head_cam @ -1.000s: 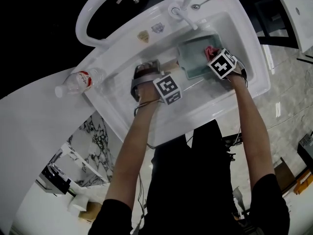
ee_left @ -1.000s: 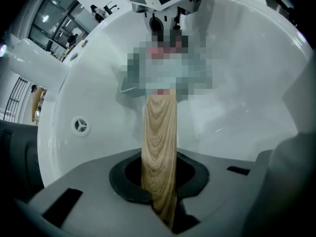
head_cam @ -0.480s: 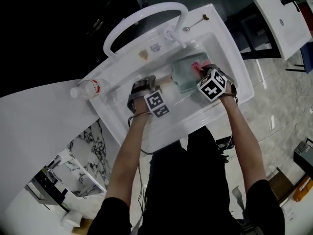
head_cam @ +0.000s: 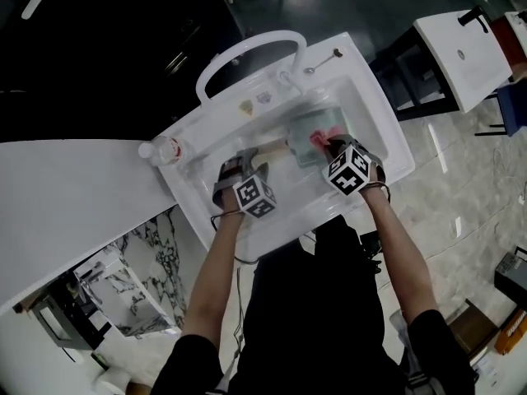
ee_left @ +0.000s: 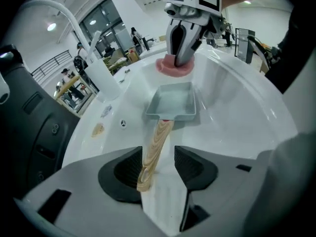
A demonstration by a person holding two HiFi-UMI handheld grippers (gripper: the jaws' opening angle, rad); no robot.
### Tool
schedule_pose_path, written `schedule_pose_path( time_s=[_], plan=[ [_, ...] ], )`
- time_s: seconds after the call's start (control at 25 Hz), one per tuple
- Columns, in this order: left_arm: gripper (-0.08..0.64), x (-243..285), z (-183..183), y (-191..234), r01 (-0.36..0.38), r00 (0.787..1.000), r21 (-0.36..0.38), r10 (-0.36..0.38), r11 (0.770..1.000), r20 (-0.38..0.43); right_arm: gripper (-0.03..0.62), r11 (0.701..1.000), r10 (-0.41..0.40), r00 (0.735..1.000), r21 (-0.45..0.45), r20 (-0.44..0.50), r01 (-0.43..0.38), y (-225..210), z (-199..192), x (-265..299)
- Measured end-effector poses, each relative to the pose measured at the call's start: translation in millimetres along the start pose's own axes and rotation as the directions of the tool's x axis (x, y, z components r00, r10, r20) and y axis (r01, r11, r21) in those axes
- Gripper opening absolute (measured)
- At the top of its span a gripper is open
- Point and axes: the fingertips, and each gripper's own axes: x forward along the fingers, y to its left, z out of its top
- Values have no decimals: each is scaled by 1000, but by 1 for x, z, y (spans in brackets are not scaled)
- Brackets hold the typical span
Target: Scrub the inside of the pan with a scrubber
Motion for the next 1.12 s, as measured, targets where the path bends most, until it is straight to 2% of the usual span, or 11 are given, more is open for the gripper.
schedule_pose_path(
  time_s=[0.16, 0.32, 0.52, 0.68, 0.8, 0.96, 1.12],
  plan=[
    [211, -27, 17, -7, -28, 999, -65, 30, 998, 34, 44, 1000, 17, 999, -7, 42, -17, 14, -1, -21],
    [140, -58, 46, -12, -69, 995, -118, 78, 991, 68, 44, 999, 34, 995, -31, 92, -31, 24, -5, -46],
    [67, -96, 77, -24, -118, 983, -270, 150, 956, 104, 44, 998, 62, 977, -44, 204, -55, 35, -5, -88],
    [43, -127, 105, -39, -132, 966, -386, 206, 913, 157, 44, 997, 74, 945, -28, 318, -69, 39, -4, -128],
    [40, -154, 130, -46, -132, 942, -474, 260, 871, 214, 44, 994, 93, 901, 10, 423, -107, 39, -2, -165],
    [38, -191, 167, -50, -96, 893, -591, 331, 801, 303, 43, 991, 103, 843, 20, 529, -133, 31, -7, -213],
    [38, -236, 198, -50, -33, 832, -672, 393, 740, 392, 43, 984, 117, 771, 34, 626, -177, 22, -12, -260]
  ],
)
